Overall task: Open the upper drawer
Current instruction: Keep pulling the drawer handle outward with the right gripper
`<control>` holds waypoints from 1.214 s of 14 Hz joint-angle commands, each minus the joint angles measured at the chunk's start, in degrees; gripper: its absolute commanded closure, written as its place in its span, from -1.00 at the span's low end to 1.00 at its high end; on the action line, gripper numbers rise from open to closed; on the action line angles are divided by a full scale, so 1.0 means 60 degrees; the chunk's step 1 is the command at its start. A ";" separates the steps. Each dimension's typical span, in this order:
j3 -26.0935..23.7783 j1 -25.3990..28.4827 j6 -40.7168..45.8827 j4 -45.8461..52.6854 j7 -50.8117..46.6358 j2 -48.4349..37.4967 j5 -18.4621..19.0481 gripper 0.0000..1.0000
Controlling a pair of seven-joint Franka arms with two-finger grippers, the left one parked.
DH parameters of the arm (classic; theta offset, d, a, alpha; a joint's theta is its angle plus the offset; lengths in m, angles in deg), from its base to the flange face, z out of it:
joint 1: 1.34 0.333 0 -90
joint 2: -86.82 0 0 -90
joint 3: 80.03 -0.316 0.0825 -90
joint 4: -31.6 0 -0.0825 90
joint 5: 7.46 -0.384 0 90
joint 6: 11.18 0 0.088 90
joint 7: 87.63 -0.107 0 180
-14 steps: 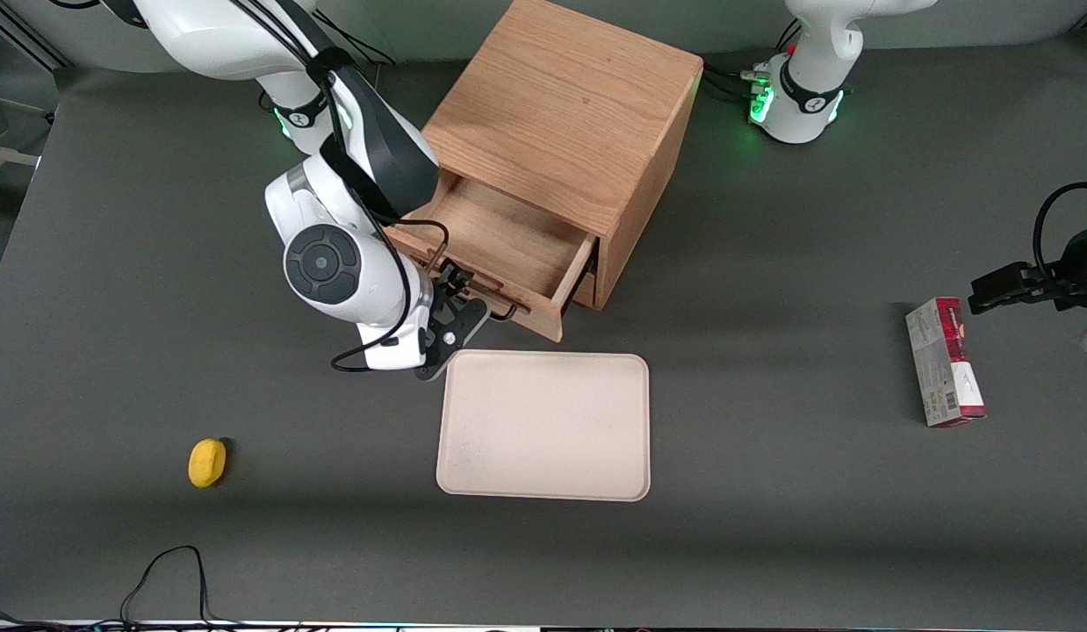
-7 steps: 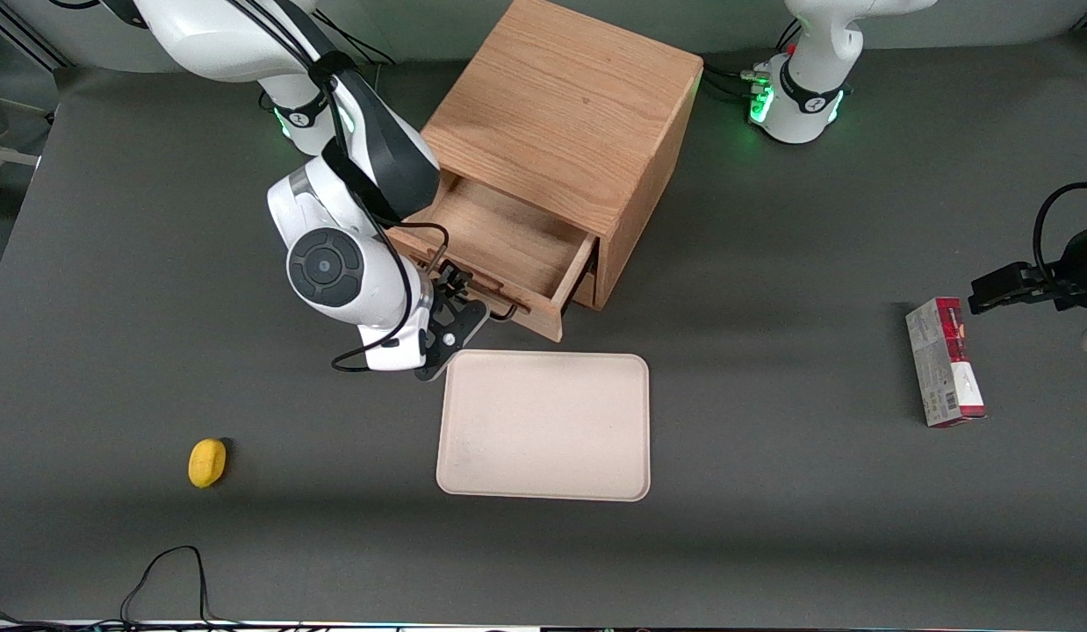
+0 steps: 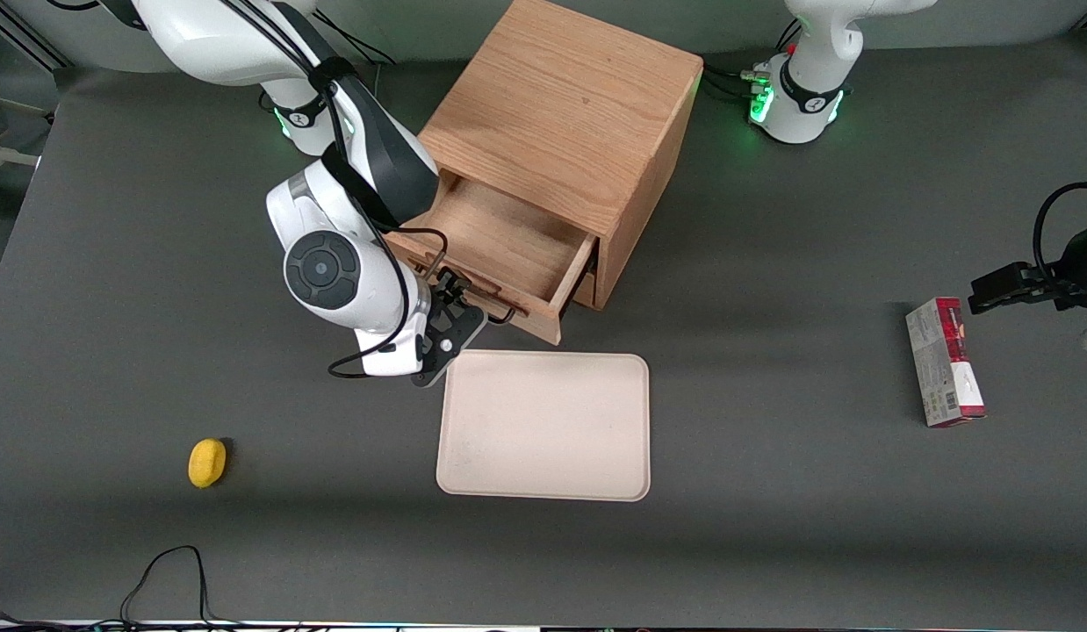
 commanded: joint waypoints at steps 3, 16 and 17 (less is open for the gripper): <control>0.0003 -0.0092 -0.0177 0.0243 0.0220 0.0262 0.0163 -1.00; 0.0032 -0.0429 -0.0176 0.0726 0.0776 0.0570 0.0192 -1.00; 0.0032 -0.0472 -0.0191 0.0770 0.0791 0.0599 0.0192 -1.00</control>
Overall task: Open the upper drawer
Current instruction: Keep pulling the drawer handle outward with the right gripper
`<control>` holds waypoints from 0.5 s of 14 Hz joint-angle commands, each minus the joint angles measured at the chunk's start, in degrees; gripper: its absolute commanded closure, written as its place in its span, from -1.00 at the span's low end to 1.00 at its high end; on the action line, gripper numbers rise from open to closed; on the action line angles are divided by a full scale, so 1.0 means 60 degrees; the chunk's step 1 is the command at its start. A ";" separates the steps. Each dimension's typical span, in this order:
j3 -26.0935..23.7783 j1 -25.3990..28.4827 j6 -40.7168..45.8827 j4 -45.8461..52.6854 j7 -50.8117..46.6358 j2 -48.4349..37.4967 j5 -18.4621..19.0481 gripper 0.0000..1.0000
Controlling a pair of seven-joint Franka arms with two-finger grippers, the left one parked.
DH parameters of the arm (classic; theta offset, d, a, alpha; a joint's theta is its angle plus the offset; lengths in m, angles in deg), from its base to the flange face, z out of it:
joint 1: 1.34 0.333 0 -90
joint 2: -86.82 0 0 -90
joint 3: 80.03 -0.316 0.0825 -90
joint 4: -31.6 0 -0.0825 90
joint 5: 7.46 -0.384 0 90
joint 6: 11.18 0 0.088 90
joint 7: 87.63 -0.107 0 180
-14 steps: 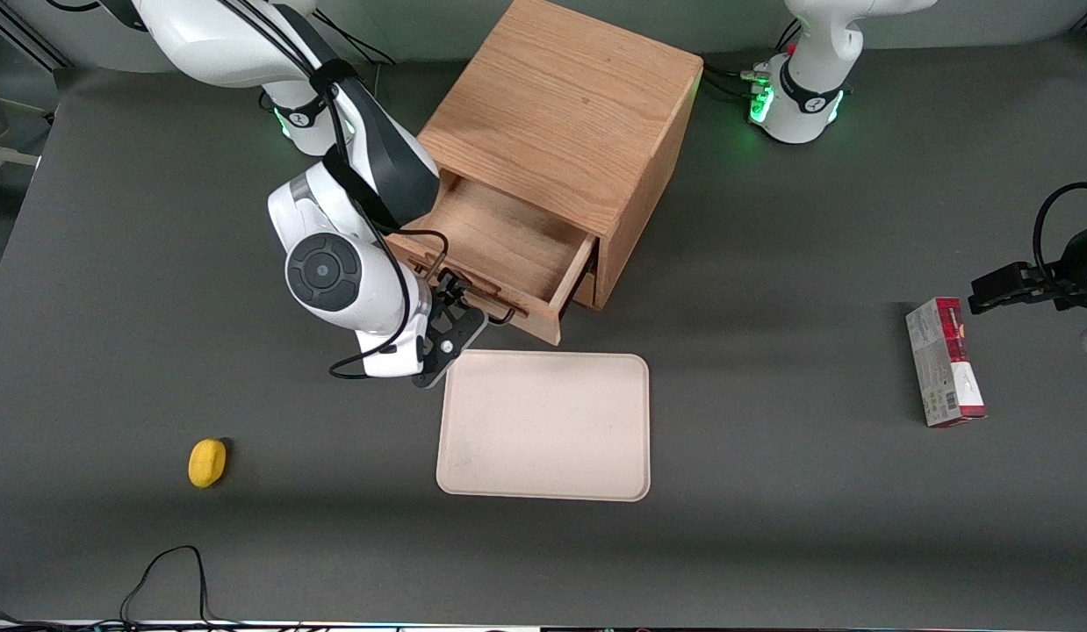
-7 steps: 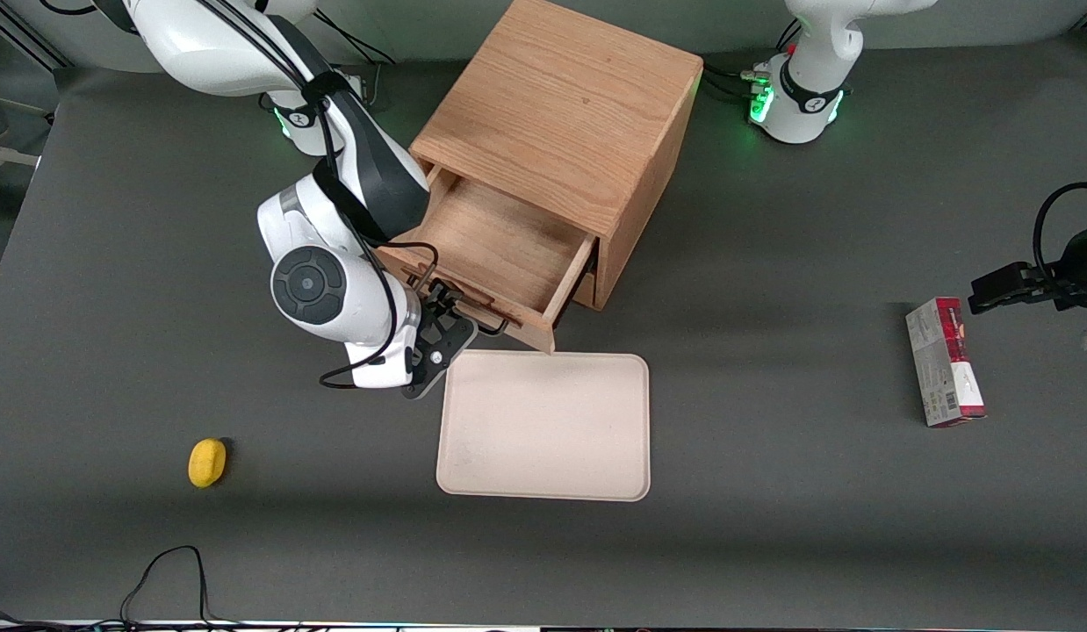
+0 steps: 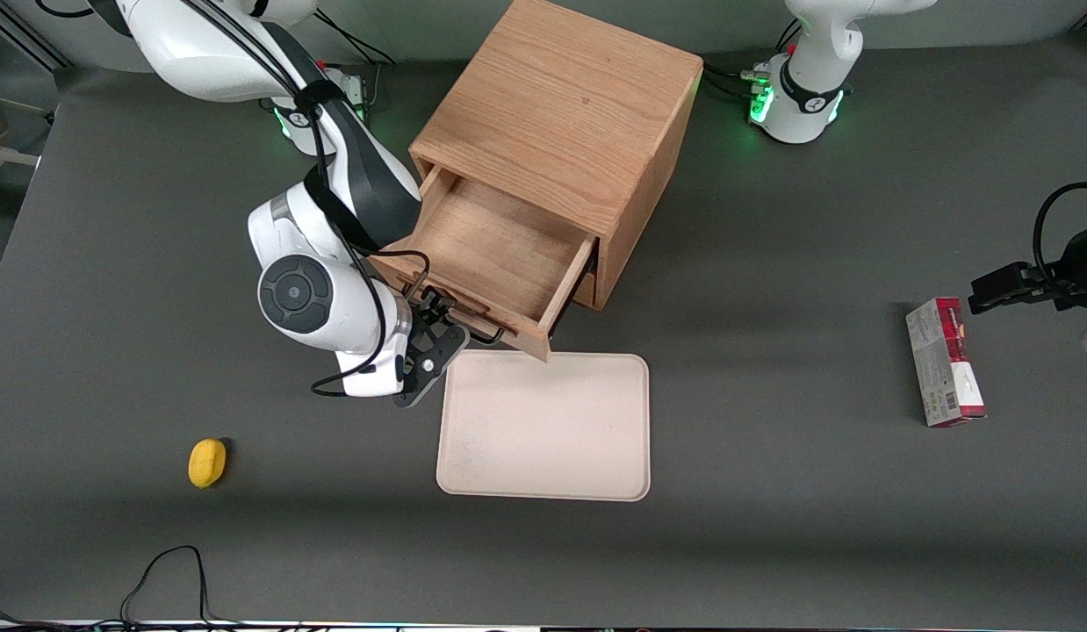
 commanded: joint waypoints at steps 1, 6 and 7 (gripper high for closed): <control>0.0006 -0.0119 0.0029 0.0603 0.0267 0.0337 0.0152 -1.00; 0.0006 -0.0236 0.0029 0.1174 0.0281 0.0673 0.0152 -1.00; 0.0006 -0.0251 0.0043 0.1262 0.0281 0.0747 0.0152 -1.00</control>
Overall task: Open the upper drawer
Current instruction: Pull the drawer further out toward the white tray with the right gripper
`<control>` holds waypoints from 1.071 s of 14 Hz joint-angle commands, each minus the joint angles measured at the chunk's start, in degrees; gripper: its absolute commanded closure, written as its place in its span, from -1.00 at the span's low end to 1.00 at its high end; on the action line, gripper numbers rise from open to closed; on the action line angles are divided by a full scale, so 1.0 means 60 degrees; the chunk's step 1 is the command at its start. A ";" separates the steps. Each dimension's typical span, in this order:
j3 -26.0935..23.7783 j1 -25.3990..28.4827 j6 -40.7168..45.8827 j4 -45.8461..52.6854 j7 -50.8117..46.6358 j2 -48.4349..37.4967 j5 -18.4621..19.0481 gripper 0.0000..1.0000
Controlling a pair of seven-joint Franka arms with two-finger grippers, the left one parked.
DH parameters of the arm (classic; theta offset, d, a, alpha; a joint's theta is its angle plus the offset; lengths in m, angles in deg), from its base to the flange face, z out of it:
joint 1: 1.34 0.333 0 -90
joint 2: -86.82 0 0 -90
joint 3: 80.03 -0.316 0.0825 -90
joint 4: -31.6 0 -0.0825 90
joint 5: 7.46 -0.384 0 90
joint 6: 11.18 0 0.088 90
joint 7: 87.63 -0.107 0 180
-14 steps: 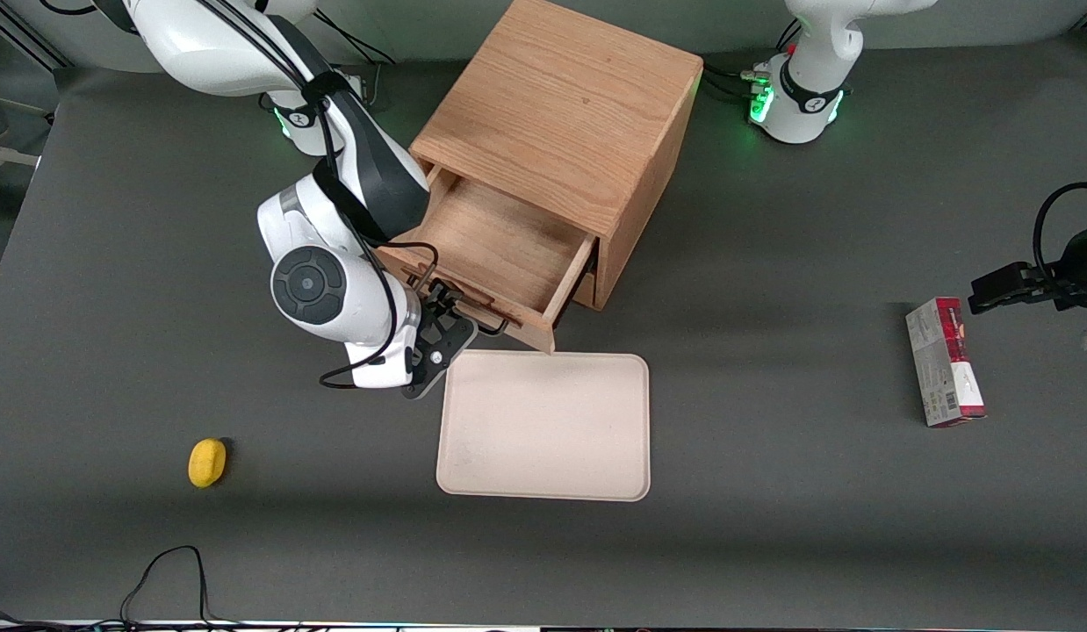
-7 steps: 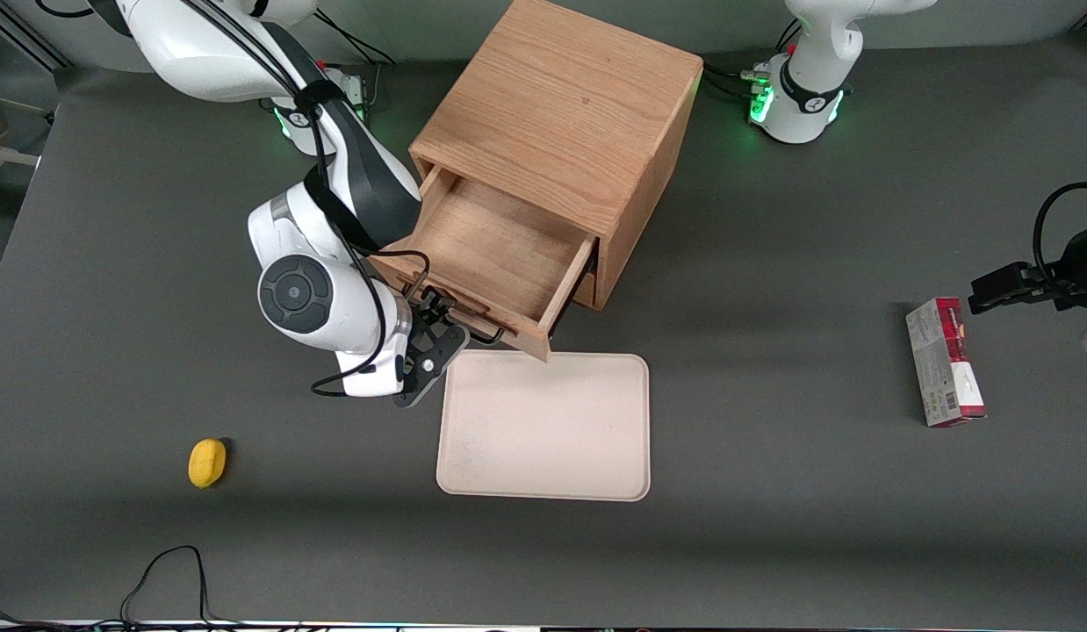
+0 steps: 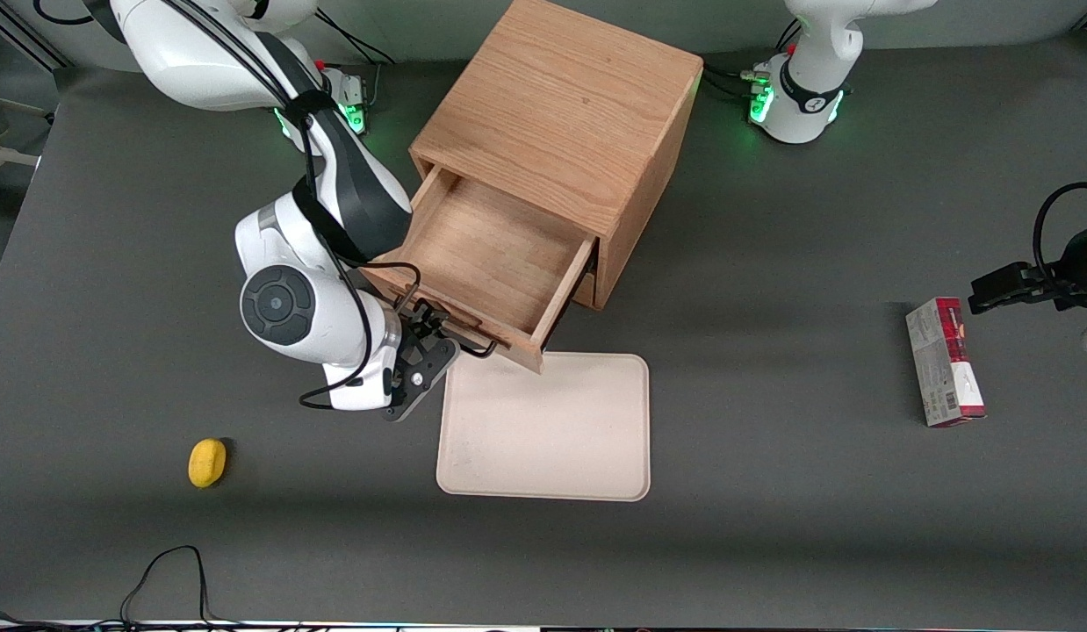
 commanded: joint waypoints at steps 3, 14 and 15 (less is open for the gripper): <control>-0.0021 -0.0126 0.0067 0.0995 0.0365 0.0641 0.0130 -1.00; -0.0021 -0.0404 -0.0006 0.1611 0.0380 0.0979 0.0189 -1.00; -0.0006 -0.0419 -0.0006 0.1655 0.0380 0.0993 0.0189 -1.00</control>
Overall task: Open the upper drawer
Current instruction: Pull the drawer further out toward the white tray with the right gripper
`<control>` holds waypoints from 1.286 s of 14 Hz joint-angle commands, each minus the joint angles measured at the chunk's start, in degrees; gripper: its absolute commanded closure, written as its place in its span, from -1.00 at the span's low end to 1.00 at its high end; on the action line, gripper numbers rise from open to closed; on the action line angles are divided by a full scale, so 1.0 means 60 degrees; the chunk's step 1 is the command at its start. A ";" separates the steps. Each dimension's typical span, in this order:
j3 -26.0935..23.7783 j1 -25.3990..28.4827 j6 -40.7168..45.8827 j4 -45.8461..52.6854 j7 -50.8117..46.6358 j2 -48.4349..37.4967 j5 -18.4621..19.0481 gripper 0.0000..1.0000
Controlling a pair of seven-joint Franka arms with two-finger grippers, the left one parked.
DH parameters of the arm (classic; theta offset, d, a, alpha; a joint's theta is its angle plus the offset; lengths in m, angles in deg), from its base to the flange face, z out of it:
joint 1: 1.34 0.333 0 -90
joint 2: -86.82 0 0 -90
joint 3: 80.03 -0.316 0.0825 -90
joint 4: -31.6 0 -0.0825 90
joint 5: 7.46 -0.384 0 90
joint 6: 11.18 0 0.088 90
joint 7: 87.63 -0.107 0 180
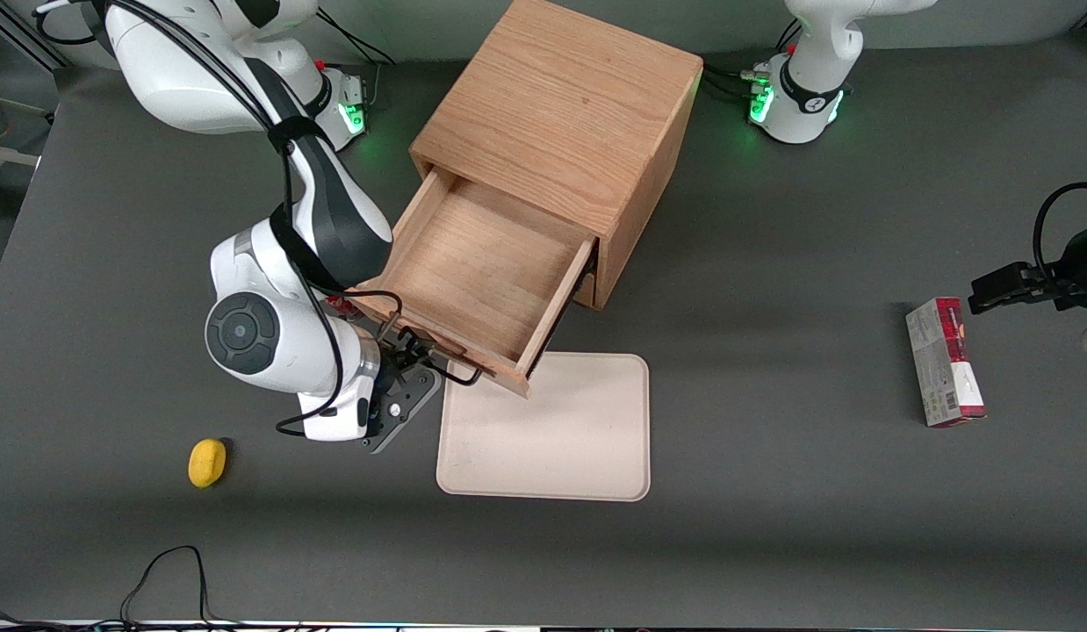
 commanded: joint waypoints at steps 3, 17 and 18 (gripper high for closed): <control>0.0019 -0.0063 -0.0042 0.0611 0.0189 0.0385 0.0171 -1.00; 0.0092 -0.0415 -0.0321 0.1007 0.0189 0.0635 0.0171 -1.00; 0.0092 -0.0415 -0.0292 0.1065 0.0189 0.0621 0.0171 -1.00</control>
